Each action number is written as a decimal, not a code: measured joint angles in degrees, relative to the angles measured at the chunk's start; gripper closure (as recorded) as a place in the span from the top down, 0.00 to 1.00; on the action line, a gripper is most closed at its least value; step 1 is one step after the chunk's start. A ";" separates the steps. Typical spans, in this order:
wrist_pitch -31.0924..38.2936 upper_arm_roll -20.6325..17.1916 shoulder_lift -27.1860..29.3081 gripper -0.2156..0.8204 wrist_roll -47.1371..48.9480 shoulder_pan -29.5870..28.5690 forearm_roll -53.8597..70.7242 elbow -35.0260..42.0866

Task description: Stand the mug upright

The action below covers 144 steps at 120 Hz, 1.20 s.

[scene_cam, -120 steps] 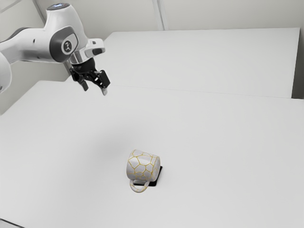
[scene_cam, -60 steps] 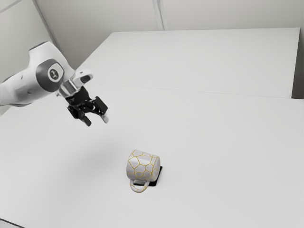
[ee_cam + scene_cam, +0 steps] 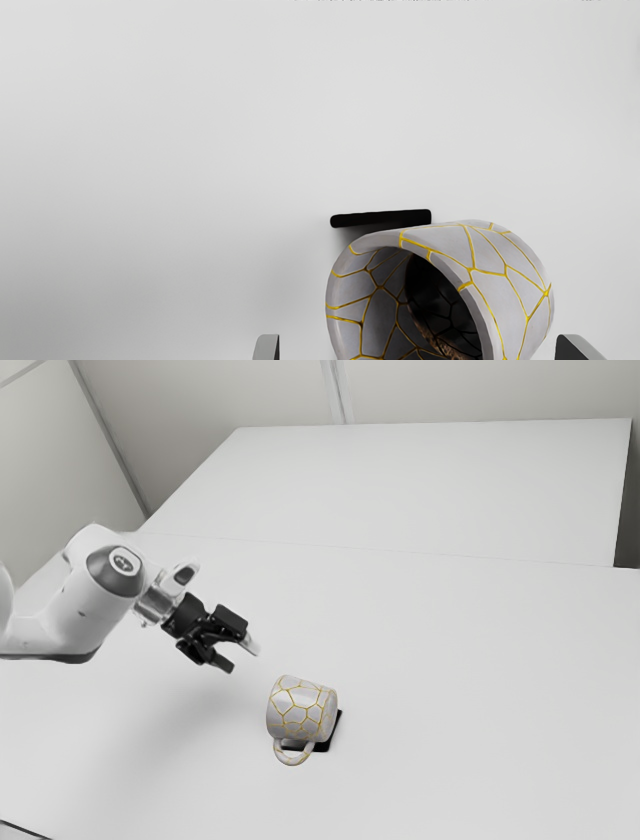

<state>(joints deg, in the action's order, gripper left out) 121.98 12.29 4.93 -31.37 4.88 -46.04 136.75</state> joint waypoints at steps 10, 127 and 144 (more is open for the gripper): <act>0.89 0.01 0.37 0.79 -3.18 0.42 -2.81 1.21; 6.47 -0.07 1.56 0.79 -21.15 8.52 -21.81 9.43; 6.67 -0.11 1.44 0.79 -22.37 8.94 -23.11 9.44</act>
<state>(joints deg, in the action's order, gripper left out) 128.65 12.17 6.37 -53.74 13.82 -69.15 146.18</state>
